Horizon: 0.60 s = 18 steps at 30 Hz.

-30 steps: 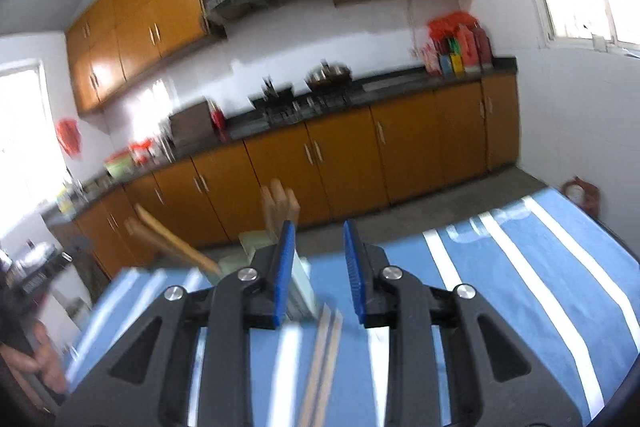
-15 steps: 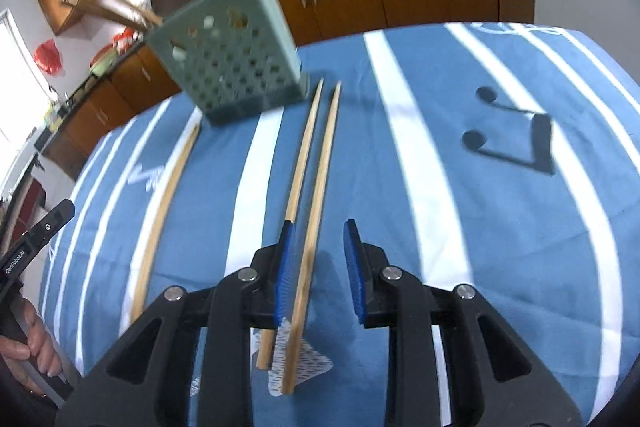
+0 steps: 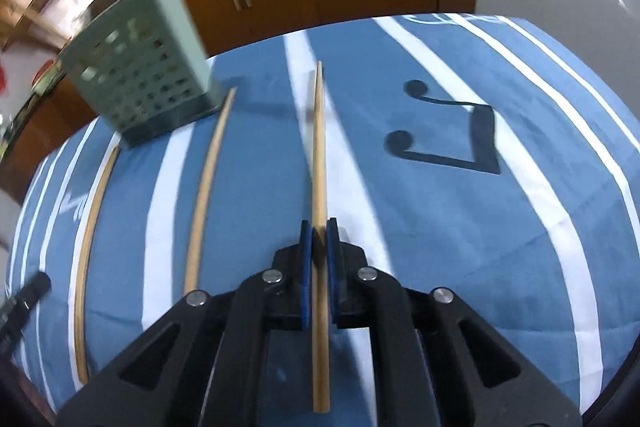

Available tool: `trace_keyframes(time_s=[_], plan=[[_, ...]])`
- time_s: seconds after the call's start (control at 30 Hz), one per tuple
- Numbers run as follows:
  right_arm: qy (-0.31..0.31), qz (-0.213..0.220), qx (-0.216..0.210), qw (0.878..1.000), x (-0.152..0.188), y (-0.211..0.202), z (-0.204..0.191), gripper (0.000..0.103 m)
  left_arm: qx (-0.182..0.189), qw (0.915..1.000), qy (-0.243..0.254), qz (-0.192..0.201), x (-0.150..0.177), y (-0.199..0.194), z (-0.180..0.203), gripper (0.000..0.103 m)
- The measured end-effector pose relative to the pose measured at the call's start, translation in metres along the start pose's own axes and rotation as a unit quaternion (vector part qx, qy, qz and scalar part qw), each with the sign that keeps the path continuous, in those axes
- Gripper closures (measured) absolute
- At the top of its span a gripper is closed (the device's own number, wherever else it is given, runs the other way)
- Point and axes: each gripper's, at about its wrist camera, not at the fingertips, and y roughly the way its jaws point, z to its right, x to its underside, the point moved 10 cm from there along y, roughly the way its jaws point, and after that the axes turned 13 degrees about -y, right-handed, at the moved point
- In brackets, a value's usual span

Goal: Organize utensils
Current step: 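Close the right tool on a chopstick on the cloth, then close the left tool on a chopstick while the right tool holds its own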

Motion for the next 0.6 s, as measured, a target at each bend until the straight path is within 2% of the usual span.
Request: trace_keyframes(time_s=[0.13,0.27,0.47,0.6], plan=[[-0.017,0.003,0.005,1.000,0.003,-0.003,0.000,0.095,-0.007,0.9998,0.010,-0.013,0.007,0.009,0.002,0.080],[-0.015,0.003,0.002,1.000,0.002,-0.002,0.001,0.095,-0.034,0.9987,0.026,-0.027,0.015,0.020,0.000,0.085],[-0.018,0.002,0.000,1.000,0.000,-0.002,-0.002,0.095,-0.066,0.9970,0.035,-0.018,0.012,0.025,-0.007,0.087],[-0.024,0.003,-0.007,1.000,0.001,-0.003,-0.004,0.092,-0.065,0.9971,0.036,-0.019,0.012,0.027,-0.003,0.087]])
